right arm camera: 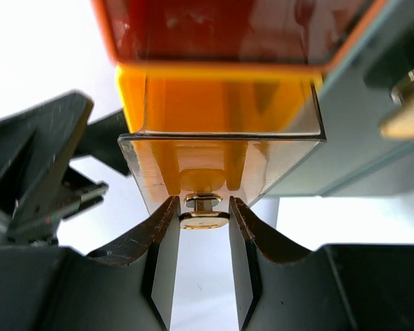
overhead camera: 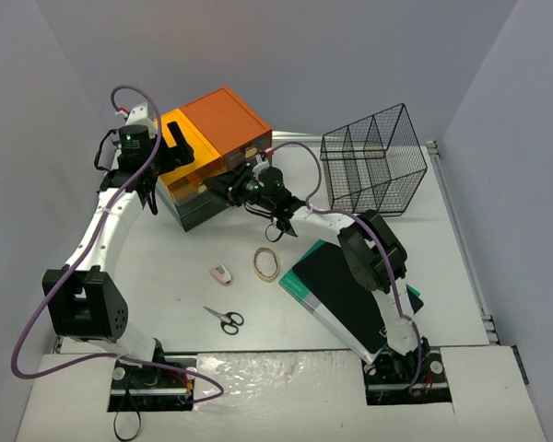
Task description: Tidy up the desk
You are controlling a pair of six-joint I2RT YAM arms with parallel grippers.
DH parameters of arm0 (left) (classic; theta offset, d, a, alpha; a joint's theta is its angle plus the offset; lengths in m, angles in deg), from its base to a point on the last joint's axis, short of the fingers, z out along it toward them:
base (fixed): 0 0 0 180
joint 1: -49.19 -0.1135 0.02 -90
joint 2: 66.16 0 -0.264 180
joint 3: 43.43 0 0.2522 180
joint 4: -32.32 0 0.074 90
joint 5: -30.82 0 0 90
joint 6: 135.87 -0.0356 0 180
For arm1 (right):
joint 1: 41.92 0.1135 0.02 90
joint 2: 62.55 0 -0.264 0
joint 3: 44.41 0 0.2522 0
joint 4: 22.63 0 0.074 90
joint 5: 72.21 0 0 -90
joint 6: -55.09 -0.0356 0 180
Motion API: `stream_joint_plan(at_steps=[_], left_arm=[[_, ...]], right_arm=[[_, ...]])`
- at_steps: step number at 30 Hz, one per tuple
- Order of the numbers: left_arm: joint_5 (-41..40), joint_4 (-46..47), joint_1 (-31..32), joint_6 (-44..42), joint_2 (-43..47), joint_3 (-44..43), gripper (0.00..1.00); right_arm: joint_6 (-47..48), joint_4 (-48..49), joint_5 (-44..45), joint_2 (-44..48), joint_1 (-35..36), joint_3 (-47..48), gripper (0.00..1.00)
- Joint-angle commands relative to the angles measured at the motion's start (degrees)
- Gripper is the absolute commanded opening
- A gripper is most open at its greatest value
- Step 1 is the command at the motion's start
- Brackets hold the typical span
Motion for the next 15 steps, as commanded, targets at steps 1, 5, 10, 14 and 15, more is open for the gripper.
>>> stream_joint_plan(at_steps=[1, 5, 10, 14, 15], left_arm=[[-3.1, -12.7, -2.3, 0.4, -2.7, 2.8, 0.97], [-3.1, -12.5, -2.3, 0.5, -2.9, 2.7, 0.97], [-3.1, -12.8, -2.3, 0.5, -3.0, 2.2, 0.97], [-3.5, -13.0, -2.3, 0.3, -2.5, 2.1, 0.97], [-3.5, -13.0, -2.3, 0.3, -2.5, 2.1, 0.97]], right_arm=[[5.9, -4.5, 1.5, 7.9, 1.1, -4.3, 0.0], [8.0, -6.6, 2.2, 10.2, 1.7, -7.1, 0.0], [9.4, -8.5, 2.5, 12.5, 2.3, -9.7, 0.0], [10.9, -11.2, 3.4, 13.8, 2.7, -11.0, 0.0], [10.9, -11.2, 3.4, 13.9, 2.7, -11.4, 0.0]])
